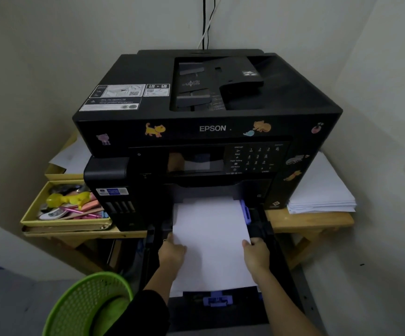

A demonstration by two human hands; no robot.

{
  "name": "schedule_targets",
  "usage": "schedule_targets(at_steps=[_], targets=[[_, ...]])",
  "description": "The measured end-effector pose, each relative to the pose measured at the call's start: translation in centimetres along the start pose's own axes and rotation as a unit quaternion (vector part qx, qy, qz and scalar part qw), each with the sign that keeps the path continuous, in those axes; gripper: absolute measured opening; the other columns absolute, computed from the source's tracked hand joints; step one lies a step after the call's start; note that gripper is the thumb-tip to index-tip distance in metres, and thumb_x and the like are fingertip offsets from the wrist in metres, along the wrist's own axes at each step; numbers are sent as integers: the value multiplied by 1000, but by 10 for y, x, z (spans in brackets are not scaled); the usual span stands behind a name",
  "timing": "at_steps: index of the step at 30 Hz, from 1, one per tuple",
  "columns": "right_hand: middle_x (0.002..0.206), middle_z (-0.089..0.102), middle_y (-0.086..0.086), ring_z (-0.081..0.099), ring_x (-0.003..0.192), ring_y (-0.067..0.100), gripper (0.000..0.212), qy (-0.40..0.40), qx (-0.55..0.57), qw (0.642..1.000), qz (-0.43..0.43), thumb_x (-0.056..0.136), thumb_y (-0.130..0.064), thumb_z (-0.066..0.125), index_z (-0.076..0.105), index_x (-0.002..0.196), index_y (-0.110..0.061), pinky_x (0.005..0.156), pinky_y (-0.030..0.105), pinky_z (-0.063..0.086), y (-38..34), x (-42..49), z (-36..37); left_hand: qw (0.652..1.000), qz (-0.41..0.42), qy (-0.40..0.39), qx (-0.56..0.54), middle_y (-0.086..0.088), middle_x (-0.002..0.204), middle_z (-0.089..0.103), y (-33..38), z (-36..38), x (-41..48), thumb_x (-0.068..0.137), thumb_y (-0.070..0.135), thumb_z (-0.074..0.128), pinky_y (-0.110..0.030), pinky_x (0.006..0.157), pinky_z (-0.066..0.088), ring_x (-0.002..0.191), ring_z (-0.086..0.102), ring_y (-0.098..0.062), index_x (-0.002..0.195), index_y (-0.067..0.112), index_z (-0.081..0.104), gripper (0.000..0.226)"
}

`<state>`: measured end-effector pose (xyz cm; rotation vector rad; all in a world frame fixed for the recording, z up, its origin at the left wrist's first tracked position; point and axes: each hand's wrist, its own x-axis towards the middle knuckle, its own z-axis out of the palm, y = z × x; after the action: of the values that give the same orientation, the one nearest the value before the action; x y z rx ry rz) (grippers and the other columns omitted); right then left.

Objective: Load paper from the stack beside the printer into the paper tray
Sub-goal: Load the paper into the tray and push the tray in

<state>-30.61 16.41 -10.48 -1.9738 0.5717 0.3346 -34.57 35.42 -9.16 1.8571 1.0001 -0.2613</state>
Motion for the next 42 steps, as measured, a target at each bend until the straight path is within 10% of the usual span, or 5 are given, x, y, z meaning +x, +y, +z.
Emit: schedule_targets(at_steps=[6,12,22,38,42], targets=[[95,70,19,56,69,24,28,54,-22,998,-31,82,8,44,69,94,5,45,16,37,6,-15,-4,999,19,27,20,-19,120,58,-16,4,-11,94,5,42,-28,68,47,87,58,-25,144,9,34,51],[93,72,21,66,82,35,36,84,-3,996,-33,81,14,40,73,90,5,67,32,54,-1,-10,-3,999,15,36,21,-20,119,58,-14,3,-8,94,3,47,-25,66,49,82,60,-23,142,9,40,49],[86,71,21,58,65,25,32,79,-12,996,-37,80,15,42,73,79,5,55,23,45,-6,1,-3,998,9,30,58,-19,134,50,-1,2,-4,96,7,46,-31,82,51,104,61,-30,146,13,31,52],[134,49,14,45,120,31,37,98,-258,954,-114,90,-9,53,55,126,-8,96,42,44,10,-38,-10,935,117,74,328,-14,150,18,-24,3,-44,96,36,42,-38,108,31,133,26,-33,149,9,14,66],[141,43,6,36,129,24,56,-70,-244,943,-216,79,-2,51,49,134,-13,108,31,35,12,-49,-22,896,301,-34,324,-3,153,19,-37,-1,-52,89,51,49,-30,115,19,139,20,-23,147,15,27,71]])
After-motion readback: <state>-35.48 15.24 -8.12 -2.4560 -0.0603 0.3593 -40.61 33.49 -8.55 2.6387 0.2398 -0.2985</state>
